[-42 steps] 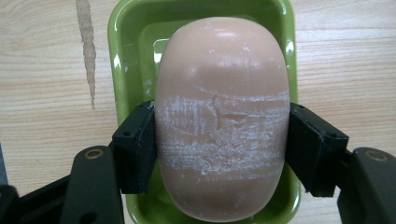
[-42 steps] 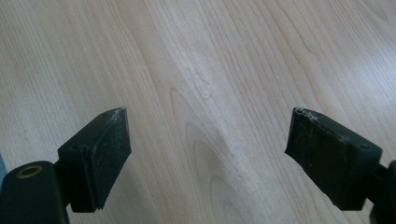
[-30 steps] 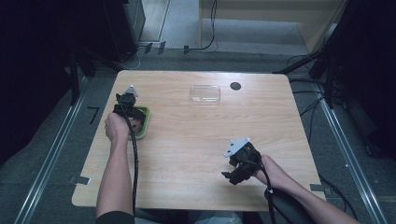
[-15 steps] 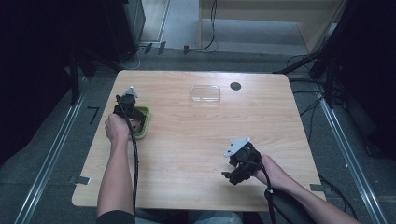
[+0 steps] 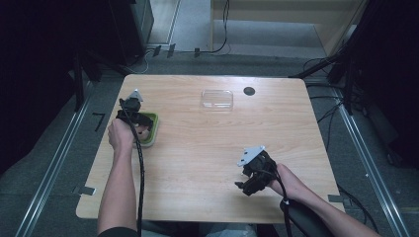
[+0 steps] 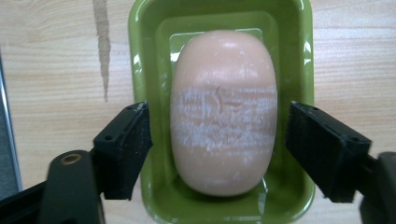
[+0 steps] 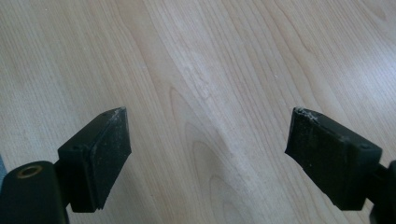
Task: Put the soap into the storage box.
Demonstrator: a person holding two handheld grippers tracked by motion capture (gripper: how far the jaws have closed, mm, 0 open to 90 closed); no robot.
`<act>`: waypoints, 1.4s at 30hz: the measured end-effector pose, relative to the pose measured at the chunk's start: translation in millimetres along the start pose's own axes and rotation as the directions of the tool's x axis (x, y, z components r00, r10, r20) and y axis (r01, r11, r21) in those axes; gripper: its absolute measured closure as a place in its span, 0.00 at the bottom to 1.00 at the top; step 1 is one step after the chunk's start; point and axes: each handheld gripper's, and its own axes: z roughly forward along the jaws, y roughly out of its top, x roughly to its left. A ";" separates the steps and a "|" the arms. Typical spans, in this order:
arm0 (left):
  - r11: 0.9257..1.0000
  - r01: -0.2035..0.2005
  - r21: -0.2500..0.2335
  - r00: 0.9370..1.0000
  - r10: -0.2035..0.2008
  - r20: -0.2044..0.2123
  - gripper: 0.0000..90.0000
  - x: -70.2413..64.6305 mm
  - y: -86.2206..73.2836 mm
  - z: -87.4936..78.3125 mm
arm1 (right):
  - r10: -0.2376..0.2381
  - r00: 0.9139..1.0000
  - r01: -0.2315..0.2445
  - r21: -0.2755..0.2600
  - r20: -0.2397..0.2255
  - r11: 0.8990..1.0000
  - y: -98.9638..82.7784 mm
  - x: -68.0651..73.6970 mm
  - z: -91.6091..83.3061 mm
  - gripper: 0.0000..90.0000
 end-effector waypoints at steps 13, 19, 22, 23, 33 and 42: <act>0.999 -0.031 0.031 0.999 0.030 0.021 0.15 -1.3 -10.2 -19.9 | -0.001 1.000 0.001 0.002 -0.001 1.000 -0.2 -0.2 0.3 0.16; 0.998 -0.057 0.029 0.998 0.056 0.035 0.10 -9.2 -15.0 -31.5 | 0.006 1.000 -0.006 0.005 0.003 1.000 -0.9 0.3 -0.3 0.16; 0.997 -0.071 0.036 0.997 0.070 0.030 0.08 -11.7 -18.3 -37.3 | 0.009 1.000 -0.009 0.003 0.005 1.000 -1.5 0.3 -1.1 0.16; 0.997 -0.074 0.036 0.997 0.073 0.029 0.08 -12.2 -20.2 -38.6 | 0.008 1.000 -0.008 0.001 0.003 1.000 -1.5 0.6 -1.5 0.16; 0.994 -0.100 0.037 0.995 0.098 0.036 0.03 -13.8 -46.6 -53.9 | -0.001 1.000 0.001 0.004 0.009 1.000 0.5 3.2 -1.5 0.16; 0.989 -0.141 0.039 0.990 0.140 0.034 0.02 -20.1 -73.3 -66.6 | -0.006 1.000 0.006 0.006 0.006 1.000 0.5 3.5 -1.7 0.16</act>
